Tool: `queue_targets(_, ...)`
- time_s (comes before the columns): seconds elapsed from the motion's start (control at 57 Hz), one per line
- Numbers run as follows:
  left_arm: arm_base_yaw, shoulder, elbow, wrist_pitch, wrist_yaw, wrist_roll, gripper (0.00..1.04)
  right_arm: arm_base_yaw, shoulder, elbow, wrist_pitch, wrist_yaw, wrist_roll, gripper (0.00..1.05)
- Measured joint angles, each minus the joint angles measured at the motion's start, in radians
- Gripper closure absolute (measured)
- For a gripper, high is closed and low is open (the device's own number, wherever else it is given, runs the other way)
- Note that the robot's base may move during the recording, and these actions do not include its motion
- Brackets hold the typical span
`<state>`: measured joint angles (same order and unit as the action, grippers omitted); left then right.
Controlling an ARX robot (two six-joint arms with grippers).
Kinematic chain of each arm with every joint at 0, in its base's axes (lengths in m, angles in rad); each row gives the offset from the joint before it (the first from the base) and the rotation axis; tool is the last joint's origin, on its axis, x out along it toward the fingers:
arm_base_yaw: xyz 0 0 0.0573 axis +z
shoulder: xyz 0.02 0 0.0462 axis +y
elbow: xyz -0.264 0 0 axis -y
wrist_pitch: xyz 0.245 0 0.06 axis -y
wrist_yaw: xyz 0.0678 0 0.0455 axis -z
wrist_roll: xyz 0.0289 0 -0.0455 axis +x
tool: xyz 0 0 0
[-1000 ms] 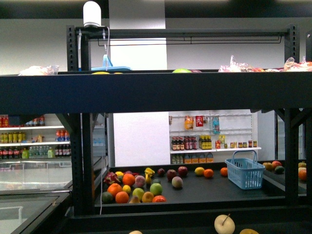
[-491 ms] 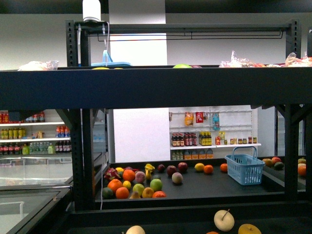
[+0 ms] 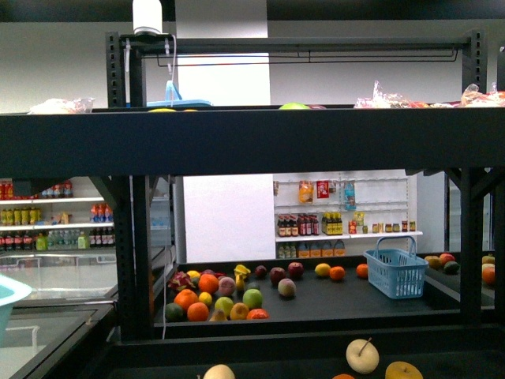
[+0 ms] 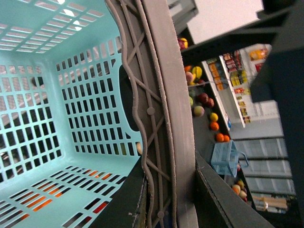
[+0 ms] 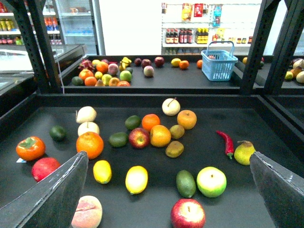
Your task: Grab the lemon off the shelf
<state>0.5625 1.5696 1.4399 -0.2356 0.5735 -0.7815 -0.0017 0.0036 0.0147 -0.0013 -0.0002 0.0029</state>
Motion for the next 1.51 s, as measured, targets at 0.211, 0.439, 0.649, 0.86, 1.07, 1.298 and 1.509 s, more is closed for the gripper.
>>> queue_targets(0.211,-0.161,-0.133,-0.085,-0.061,0.035,0.163,0.83,0.000,0.000,0.000,0.000,0.000,0.000,0.02)
queue_targets(0.439,-0.362,-0.150,-0.215,-0.031,0.026,0.196,0.84,0.000,0.000,0.000,0.000,0.000,0.000,0.02)
queue_targets(0.649,-0.521,-0.122,-0.250,0.050,0.003,0.196,0.84,0.000,0.000,0.000,0.000,0.000,0.000,0.02)
queue_targets(0.86,-0.647,-0.003,-0.248,0.141,-0.036,0.173,0.84,0.000,0.000,0.000,0.000,0.000,0.000,0.02)
queue_targets(1.07,-0.690,0.064,-0.221,0.192,-0.051,0.128,0.84,0.000,0.000,0.000,0.000,0.000,0.000,0.02)
queue_targets(1.298,-0.727,0.094,-0.208,0.228,-0.066,0.103,0.84,0.000,0.000,0.000,0.000,0.000,0.000,0.02)
queue_targets(1.509,-0.761,0.134,-0.183,0.233,-0.068,0.090,0.84,0.000,0.000,0.000,0.000,0.000,0.000,0.02)
